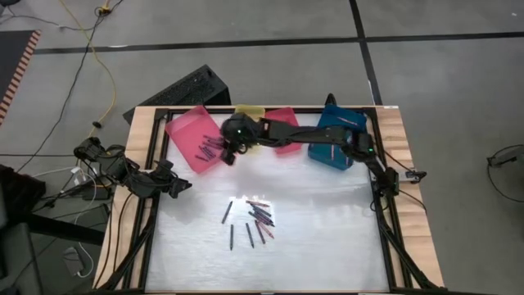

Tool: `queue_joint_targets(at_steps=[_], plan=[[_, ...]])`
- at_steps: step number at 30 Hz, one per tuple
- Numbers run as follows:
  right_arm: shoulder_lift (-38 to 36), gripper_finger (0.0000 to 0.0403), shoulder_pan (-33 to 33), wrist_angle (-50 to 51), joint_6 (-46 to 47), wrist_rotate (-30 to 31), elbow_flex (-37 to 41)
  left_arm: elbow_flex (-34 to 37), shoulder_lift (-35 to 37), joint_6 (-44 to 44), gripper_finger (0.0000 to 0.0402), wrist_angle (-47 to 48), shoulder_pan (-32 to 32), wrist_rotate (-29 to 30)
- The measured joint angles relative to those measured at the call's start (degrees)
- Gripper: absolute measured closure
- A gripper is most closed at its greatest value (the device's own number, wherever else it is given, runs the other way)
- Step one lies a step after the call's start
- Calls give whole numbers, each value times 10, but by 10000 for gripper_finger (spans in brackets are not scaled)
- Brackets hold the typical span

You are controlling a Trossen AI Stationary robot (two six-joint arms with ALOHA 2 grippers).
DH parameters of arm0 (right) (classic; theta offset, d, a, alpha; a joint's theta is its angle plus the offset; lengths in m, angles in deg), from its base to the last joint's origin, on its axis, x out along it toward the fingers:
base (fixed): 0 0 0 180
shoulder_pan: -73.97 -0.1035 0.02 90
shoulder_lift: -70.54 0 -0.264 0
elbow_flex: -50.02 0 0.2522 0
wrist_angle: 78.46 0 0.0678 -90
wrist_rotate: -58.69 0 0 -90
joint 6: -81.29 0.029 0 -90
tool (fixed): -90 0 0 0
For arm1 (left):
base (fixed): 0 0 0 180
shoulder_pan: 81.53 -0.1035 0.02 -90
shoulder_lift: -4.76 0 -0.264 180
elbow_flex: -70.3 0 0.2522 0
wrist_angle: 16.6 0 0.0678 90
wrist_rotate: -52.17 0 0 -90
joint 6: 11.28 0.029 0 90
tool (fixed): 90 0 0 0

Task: Sort crayons
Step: Put the pink crayon into the blue bin

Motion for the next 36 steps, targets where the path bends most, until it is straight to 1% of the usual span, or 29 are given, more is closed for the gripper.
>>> queue_joint_targets(at_steps=[2,5,9,12,16,18,26,36], plan=[[-20,273,-15,84,26,0,0,0,0,0,236,0,0,0],[-41,274,-50,188,37,1,1,0,0,0,236,0,0,0],[-45,274,-108,251,43,20,3,0,0,0,236,0,0,0],[-44,274,-149,229,57,43,27,0,0,0,236,0,0,0],[-44,274,-189,209,77,109,61,0,0,0,236,0,0,0],[-44,274,-197,179,90,133,88,0,0,0,236,0,0,0],[-44,274,-193,86,115,138,172,0,0,0,236,0,0,1],[-43,274,-208,-19,117,133,246,0,0,0,236,0,0,1]])
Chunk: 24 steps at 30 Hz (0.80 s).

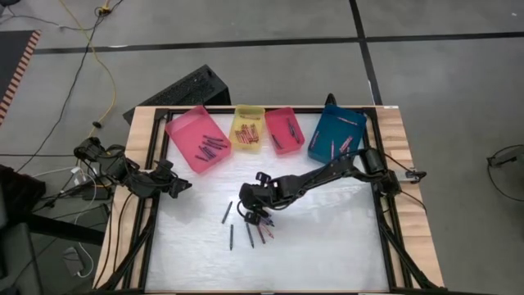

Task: Sort crayons
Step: Put the pink crayon into the blue bin

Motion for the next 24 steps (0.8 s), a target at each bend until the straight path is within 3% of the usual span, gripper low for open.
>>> queue_joint_targets(at_steps=[18,24], plan=[[46,276,4,-8,5,-19,8,0,0,0,236,0,0,-1],[46,302,5,-5,14,-15,8,0,0,0,236,0,0,-1]])
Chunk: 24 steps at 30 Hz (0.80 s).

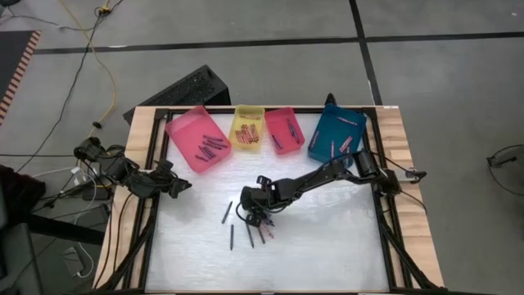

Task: Sort crayons
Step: Put the pink crayon into the blue bin

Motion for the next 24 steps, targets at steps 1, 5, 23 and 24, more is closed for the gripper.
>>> queue_joint_targets(at_steps=[1,5,23,24], plan=[[0,310,0,2,6,0,0,0,0,0,236,0,0,0],[0,344,0,5,20,3,0,0,0,0,236,0,0,0],[-17,398,7,-10,39,-4,1,0,0,0,236,0,0,1],[-19,398,9,-8,40,-5,1,0,0,0,236,0,0,1]])
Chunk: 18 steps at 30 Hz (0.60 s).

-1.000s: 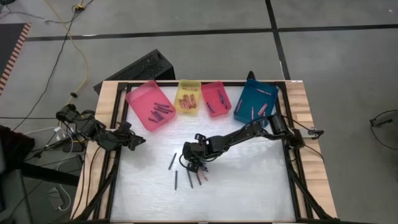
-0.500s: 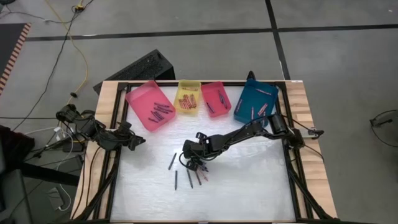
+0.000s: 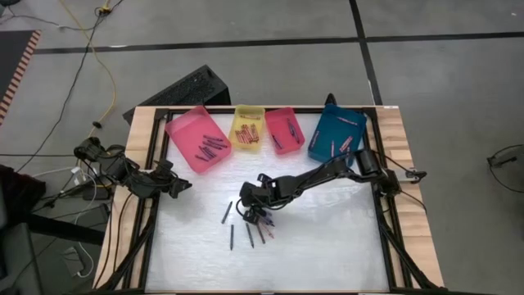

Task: Sort crayons
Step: Put the pink crayon into the blue bin

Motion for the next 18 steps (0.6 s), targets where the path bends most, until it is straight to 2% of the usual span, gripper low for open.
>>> queue_joint_targets(at_steps=[10,14,18], plan=[[-63,398,21,14,9,0,0,0,0,0,236,0,0,0],[-111,398,39,51,29,42,-1,0,0,0,236,0,0,0],[-164,398,61,124,53,111,-1,0,0,0,236,0,0,0]])
